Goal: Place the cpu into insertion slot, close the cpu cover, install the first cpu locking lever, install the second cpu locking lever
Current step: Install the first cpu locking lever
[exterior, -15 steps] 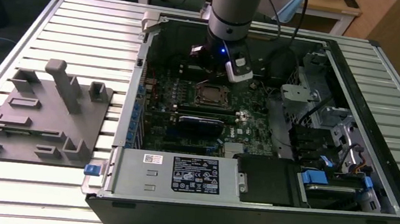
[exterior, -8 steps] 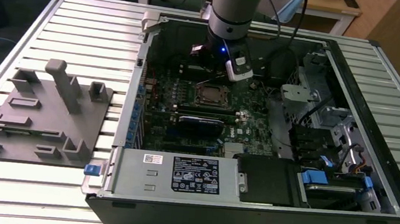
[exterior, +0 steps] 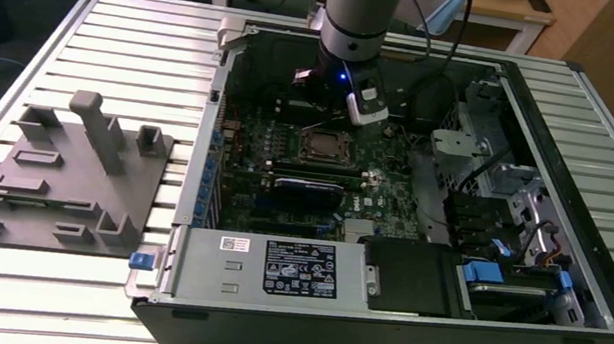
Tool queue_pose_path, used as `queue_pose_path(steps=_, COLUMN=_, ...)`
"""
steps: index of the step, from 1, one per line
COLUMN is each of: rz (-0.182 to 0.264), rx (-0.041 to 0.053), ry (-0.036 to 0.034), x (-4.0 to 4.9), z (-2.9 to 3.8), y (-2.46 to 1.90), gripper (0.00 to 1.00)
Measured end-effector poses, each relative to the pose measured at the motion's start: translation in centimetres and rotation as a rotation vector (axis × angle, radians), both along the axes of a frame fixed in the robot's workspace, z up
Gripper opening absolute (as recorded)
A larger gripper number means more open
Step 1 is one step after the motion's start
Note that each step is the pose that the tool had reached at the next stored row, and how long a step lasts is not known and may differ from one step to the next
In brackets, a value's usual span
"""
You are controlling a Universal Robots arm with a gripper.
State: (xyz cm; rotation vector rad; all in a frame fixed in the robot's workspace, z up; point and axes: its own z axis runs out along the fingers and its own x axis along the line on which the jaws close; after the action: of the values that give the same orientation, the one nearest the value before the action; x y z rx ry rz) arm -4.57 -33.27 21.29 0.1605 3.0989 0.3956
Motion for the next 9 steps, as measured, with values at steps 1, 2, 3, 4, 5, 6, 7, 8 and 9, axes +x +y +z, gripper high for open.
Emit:
queue_pose_path(steps=1, rz=0.000, rx=0.0001, ry=-0.0007, x=0.00, z=-0.06, y=0.00, gripper=0.10)
queue_pose_path(steps=2, rz=0.000, rx=0.0000, ry=-0.0018, x=0.00, z=-0.12, y=0.00, gripper=0.10)
queue_pose_path(steps=3, rz=0.000, rx=-0.0001, ry=-0.0029, x=0.00, z=-0.19, y=0.00, gripper=0.10)
queue_pose_path(steps=4, rz=0.000, rx=-0.0001, ry=-0.0038, x=0.00, z=-0.25, y=0.00, gripper=0.10)
queue_pose_path(steps=5, rz=0.000, rx=-0.0001, ry=-0.0042, x=0.00, z=-0.30, y=0.00, gripper=0.10)
queue_pose_path(steps=6, rz=0.000, rx=-0.0001, ry=-0.0046, x=-0.01, z=-0.34, y=-0.01, gripper=0.10)
queue_pose_path(steps=7, rz=0.000, rx=-0.0001, ry=-0.0047, x=0.00, z=-0.39, y=0.00, gripper=0.10)
queue_pose_path(steps=8, rz=0.000, rx=-0.0001, ry=-0.0049, x=0.00, z=-0.43, y=0.00, gripper=0.10)
queue_pose_path(steps=9, rz=0.000, rx=-0.0001, ry=-0.0050, x=0.00, z=-0.47, y=0.00, gripper=0.10)
